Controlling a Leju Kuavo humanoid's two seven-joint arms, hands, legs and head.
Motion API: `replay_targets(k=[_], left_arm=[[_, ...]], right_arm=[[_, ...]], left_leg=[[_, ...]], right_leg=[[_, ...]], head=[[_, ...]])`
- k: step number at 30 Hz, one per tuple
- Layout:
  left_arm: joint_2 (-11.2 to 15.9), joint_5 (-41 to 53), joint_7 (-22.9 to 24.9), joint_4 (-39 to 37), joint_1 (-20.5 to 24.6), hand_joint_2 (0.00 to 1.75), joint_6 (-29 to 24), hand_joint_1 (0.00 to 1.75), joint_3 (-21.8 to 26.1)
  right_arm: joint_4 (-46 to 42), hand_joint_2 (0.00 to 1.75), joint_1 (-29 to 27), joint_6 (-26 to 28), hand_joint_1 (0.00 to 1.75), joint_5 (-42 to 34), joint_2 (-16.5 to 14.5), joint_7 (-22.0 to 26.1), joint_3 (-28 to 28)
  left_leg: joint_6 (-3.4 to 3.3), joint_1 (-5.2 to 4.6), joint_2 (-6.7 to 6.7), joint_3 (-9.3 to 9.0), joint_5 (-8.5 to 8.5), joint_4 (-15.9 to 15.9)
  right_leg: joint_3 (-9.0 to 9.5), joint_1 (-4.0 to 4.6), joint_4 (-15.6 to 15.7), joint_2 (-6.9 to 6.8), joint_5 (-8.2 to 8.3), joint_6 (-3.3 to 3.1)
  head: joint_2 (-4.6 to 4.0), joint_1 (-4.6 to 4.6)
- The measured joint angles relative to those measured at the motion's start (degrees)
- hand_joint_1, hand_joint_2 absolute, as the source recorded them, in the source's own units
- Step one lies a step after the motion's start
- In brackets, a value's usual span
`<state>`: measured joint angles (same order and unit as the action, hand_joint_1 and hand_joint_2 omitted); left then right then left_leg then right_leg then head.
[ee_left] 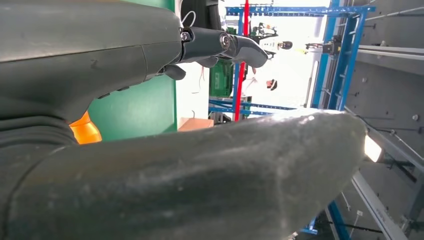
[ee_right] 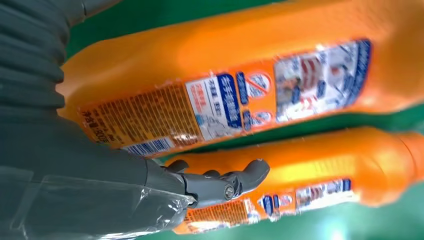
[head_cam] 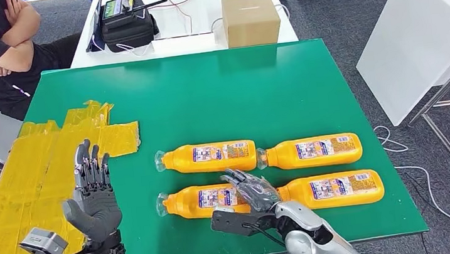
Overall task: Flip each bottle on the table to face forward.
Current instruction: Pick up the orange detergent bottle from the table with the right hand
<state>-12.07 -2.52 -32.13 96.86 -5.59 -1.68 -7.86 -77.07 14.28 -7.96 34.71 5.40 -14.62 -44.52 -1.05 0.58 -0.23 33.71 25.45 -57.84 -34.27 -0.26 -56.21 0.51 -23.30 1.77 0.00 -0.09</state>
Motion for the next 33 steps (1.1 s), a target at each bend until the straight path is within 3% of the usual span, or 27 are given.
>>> replay_targets(k=[2,6,16,20,29,33], left_arm=[[0.0,-0.4,0.7,0.0,0.5,0.0,-0.2,0.0,0.0],[0.0,-1.2,1.8,-0.1,1.5,0.0,-0.7,0.0,0.0],[0.1,-2.0,2.1,-1.7,2.6,0.0,-0.7,0.0,0.0],[0.2,-2.1,2.0,-2.0,2.7,0.0,-0.7,0.0,0.0],[0.3,-3.0,3.7,-2.3,5.1,0.0,-1.5,0.0,-0.6],[0.5,-3.7,4.0,-2.8,6.2,0.0,-2.0,0.0,-1.3]], right_arm=[[0.2,1.75,1.0,-1.5,0.0,-0.2,0.4,-1.3,-0.8],[0.9,1.75,3.0,-3.9,1.41,0.4,0.9,-3.7,-2.5],[3.5,1.75,5.8,-6.1,1.4,-0.5,2.6,-3.4,-4.4],[3.9,1.75,6.1,-6.1,1.71,-0.6,2.8,-3.4,-4.6],[5.7,1.75,8.8,-9.3,1.66,-2.5,2.4,-4.2,-5.7],[7.5,1.75,9.9,-9.8,1.74,-3.4,2.3,-3.8,-6.1]], left_leg=[[0.0,0.0,0.0,-0.01,0.0,0.0],[0.0,0.0,0.01,-0.02,-0.01,0.0],[0.0,0.0,0.0,-0.09,-0.01,0.0],[0.0,0.0,0.01,-0.1,-0.01,0.0],[-0.01,0.0,0.02,-0.19,-0.02,0.0],[0.0,0.01,0.05,-0.28,-0.01,0.0]], right_leg=[[0.01,0.0,0.0,0.0,0.0,0.0],[0.01,0.0,0.0,0.0,0.01,0.0],[0.07,0.0,0.0,0.0,0.01,0.0],[0.09,0.0,0.0,0.0,0.01,0.0],[0.15,0.0,0.0,0.03,0.02,0.0],[0.2,0.01,0.0,0.07,0.02,-0.01]], head=[[0.0,0.0],[0.0,-0.01],[0.0,-0.02],[0.0,-0.01],[0.0,-0.02],[0.0,-0.02]])
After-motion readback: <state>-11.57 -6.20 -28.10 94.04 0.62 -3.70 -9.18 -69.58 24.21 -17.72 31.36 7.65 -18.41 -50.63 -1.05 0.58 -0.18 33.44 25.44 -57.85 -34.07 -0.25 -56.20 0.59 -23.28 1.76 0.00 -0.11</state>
